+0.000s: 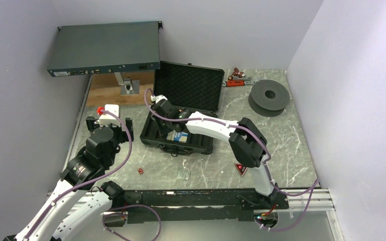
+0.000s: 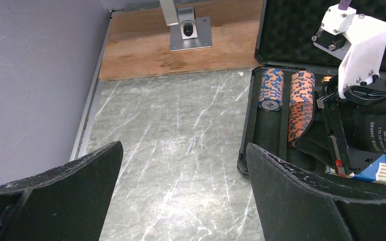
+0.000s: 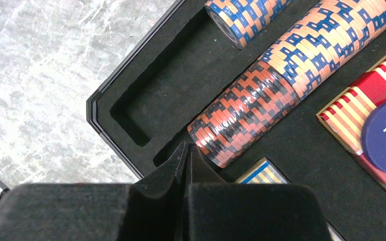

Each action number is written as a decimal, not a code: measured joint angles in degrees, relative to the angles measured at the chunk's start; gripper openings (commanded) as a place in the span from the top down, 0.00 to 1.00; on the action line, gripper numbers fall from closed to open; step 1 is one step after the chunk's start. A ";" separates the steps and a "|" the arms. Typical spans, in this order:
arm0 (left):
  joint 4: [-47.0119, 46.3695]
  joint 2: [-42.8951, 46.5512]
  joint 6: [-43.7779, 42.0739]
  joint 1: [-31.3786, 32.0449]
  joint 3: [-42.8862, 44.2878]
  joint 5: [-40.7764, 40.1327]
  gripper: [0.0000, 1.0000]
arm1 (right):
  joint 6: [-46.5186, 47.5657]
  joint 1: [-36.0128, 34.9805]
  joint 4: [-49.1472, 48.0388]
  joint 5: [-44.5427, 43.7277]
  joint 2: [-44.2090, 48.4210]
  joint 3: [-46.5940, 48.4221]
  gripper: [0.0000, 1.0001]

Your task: Pack up texas hold em set

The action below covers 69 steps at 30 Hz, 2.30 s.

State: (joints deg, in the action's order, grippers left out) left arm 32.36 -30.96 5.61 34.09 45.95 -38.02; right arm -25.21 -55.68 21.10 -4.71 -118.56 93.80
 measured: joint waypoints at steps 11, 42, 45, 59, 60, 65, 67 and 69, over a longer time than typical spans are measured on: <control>-0.28 0.00 -0.42 -0.07 -0.74 -0.44 0.00 | 2.99 2.40 -1.42 2.60 7.56 -5.49 0.49; 13.73 -13.14 20.13 -0.79 1.49 7.23 0.01 | 1.64 6.01 -1.18 -22.21 54.12 -36.28 0.00; 16.24 -11.08 25.35 -0.79 -1.33 9.99 0.04 | 2.56 6.56 -0.24 -22.67 54.14 -36.37 0.00; 21.75 -9.77 42.10 -0.81 -7.67 21.03 0.20 | 3.82 8.92 1.33 -19.15 53.18 -37.29 0.00; 22.05 -10.47 42.82 -0.79 -8.20 21.44 0.21 | 3.85 9.05 1.40 -18.86 53.11 -37.29 0.00; 23.34 -12.09 47.54 -0.79 -9.86 21.90 0.26 | 3.85 9.57 1.60 -17.84 53.02 -37.29 0.00; 23.21 -12.15 48.41 -0.81 -10.38 22.08 0.29 | 3.85 9.68 1.60 -17.59 53.00 -37.29 0.00; 23.02 -12.52 49.16 -0.79 -11.04 22.25 0.31 | 3.85 9.84 1.62 -17.40 53.00 -37.29 0.00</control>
State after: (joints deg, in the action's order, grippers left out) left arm 55.37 -43.48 54.76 33.30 34.92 -15.77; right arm -21.37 -45.84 22.72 -22.11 -65.56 56.51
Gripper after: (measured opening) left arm 0.718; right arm 0.994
